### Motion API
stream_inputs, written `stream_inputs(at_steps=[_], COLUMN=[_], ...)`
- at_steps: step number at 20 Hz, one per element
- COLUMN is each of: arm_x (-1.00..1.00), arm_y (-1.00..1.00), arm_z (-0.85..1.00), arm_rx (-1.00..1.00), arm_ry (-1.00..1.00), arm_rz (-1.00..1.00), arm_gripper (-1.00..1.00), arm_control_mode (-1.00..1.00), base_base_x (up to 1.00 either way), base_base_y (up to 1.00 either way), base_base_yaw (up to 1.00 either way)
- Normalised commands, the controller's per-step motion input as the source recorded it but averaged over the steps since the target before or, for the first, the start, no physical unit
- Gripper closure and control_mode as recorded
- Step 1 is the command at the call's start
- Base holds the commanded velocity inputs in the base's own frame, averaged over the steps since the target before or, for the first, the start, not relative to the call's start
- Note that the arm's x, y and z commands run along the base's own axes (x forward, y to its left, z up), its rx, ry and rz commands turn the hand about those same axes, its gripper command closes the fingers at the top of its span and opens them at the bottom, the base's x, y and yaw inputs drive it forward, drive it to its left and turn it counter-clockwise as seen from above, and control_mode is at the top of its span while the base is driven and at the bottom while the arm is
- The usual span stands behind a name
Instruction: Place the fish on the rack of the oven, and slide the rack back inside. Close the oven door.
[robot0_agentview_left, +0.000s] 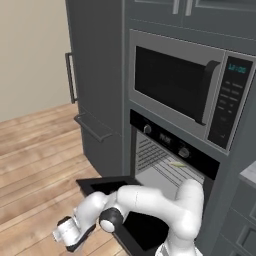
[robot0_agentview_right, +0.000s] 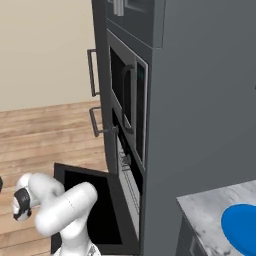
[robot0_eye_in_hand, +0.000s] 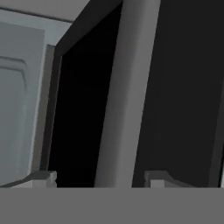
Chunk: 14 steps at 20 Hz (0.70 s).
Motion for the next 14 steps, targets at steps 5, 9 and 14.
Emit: stream_inputs(at_steps=[5, 9, 14], arm_x=[0.0, 0.01, 0.08], arm_y=[-0.19, -0.32, -0.4], arm_z=[0.12, 0.27, 0.46], arm_rx=[-0.44, -0.47, -0.48], arm_ry=[-0.29, -0.25, -0.23], arm_rz=[-0.41, -0.43, -0.4], arm_gripper=[-1.0, -1.0, -1.0], arm_control_mode=[-1.0, -1.0, -1.0], base_base_x=[0.0, 0.0, 0.0], base_base_y=[0.0, 0.0, 0.0], base_base_yaw=[0.0, 0.0, 0.0])
